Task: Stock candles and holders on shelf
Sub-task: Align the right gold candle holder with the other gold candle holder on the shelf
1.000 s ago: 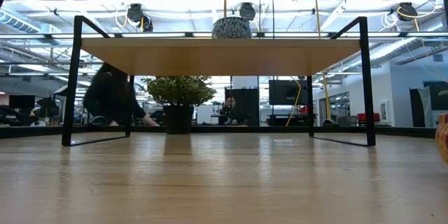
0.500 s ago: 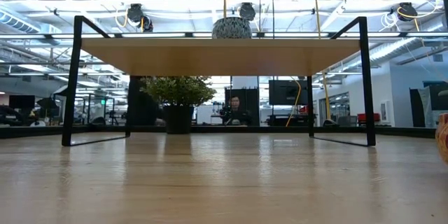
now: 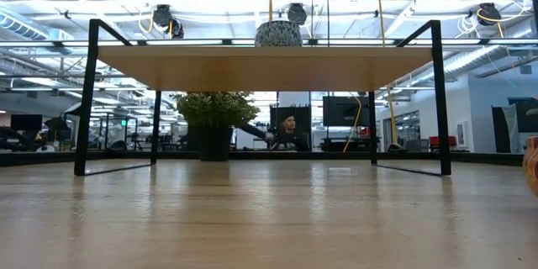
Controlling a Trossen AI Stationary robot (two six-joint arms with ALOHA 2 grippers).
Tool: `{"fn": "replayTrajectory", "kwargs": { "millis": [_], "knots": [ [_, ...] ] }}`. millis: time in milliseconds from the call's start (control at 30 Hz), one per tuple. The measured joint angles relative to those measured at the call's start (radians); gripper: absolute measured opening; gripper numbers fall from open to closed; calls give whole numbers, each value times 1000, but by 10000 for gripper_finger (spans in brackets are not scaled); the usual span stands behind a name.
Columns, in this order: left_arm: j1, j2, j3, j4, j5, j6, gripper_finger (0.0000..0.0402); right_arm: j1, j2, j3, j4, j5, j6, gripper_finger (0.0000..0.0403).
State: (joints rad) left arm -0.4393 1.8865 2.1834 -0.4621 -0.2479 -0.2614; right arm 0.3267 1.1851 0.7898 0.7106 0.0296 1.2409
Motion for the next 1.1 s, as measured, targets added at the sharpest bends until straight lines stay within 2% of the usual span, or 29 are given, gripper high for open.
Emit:
{"fn": "replayTrajectory", "kwargs": {
  "millis": [400,567,800,1100],
  "knots": [
    [-34,-49,0,-7,-306,45,16,0,0,0,56,0,-36,169],
    [-62,-76,0,-54,-388,41,16,0,0,0,94,0,-49,169],
    [-131,-109,0,-158,-556,-14,16,0,0,0,118,-4,-58,169],
    [-218,-110,0,-300,-794,-171,16,0,0,0,164,-4,-91,169]
  ]
}}
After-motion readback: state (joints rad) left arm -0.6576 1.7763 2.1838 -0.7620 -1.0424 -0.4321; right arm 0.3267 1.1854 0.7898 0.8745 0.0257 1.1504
